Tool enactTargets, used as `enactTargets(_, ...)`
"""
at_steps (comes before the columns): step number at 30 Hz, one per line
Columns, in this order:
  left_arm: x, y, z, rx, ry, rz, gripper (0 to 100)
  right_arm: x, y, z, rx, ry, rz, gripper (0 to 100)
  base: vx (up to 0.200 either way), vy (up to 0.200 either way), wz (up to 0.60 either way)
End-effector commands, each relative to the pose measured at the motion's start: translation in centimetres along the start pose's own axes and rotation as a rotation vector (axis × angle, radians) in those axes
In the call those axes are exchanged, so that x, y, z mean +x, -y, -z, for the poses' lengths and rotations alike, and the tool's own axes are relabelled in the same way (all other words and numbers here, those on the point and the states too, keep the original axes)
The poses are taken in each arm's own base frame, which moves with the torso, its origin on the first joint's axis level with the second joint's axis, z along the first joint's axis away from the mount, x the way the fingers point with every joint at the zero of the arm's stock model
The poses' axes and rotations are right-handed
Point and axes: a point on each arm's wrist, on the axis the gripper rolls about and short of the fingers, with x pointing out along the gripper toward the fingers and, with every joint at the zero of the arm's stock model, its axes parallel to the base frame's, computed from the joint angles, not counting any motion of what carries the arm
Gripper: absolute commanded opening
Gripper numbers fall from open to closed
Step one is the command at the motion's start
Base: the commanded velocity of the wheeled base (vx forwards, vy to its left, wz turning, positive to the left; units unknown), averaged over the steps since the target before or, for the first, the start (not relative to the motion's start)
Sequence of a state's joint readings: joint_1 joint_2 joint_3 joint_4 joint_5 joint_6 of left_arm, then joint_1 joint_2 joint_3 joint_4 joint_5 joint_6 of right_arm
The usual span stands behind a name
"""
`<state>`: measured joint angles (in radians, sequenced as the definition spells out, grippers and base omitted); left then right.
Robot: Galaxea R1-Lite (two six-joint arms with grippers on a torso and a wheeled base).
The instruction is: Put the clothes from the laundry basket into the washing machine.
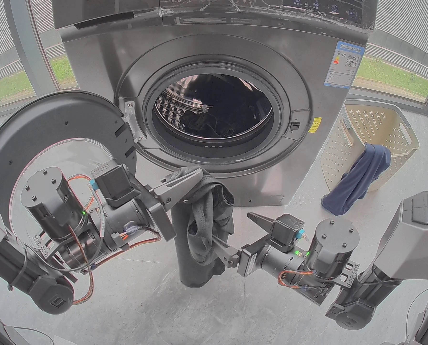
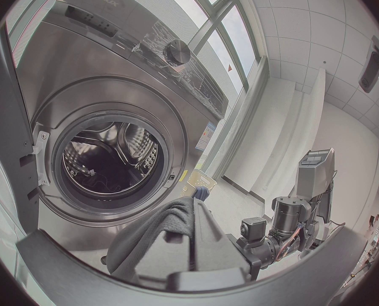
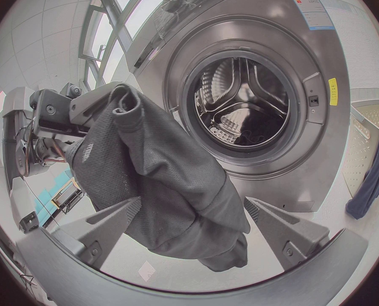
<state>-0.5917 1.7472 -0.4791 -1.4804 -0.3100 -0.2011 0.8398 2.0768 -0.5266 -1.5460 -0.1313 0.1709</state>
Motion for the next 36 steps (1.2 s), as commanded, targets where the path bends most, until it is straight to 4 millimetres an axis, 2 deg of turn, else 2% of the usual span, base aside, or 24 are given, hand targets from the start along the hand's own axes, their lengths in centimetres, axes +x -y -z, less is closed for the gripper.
enactTargets(1, 0.1, -0.1, 0.1, 0.000, 0.002, -0.010, 0, 0.1, -0.7, 0.1, 0.000, 0.001, -0.027, 100, 0.000, 0.000, 0.00)
enactTargets(4, 0.2, -0.1, 0.3, -0.002, -0.003, -0.019, 0, 0.2, -1.2, 0.0, 0.002, 0.009, -0.044, 100, 0.000, 0.000, 0.00)
enactTargets(10, 0.3, 0.0, 0.6, -0.001, 0.004, -0.015, 0, 2.0, -1.2, -1.7, 0.008, 0.102, -0.039, 100, 0.000, 0.000, 0.00)
enactTargets(13, 0.1, 0.1, 0.6, -0.003, 0.000, -0.013, 0, 3.6, 0.2, -1.9, -0.003, 0.137, 0.001, 100, 0.000, 0.000, 0.00)
enactTargets(18, 0.1, 0.2, 0.5, -0.002, 0.003, -0.007, 0, 5.0, 2.2, -1.3, -0.011, 0.143, 0.056, 100, 0.000, 0.000, 0.00)
enactTargets(22, 0.1, 0.2, 0.3, 0.000, 0.015, -0.005, 0, 5.2, 3.6, -0.9, -0.016, 0.132, 0.091, 100, 0.000, 0.000, 0.00)
enactTargets(27, 0.2, 0.2, 0.2, 0.001, 0.024, -0.006, 0, 5.2, 4.3, -0.2, -0.020, 0.109, 0.111, 100, 0.000, 0.000, 0.00)
enactTargets(36, 0.2, 0.1, 0.1, 0.004, 0.030, -0.008, 0, 5.1, 6.8, -0.5, -0.035, 0.113, 0.175, 100, 0.000, 0.000, 0.00)
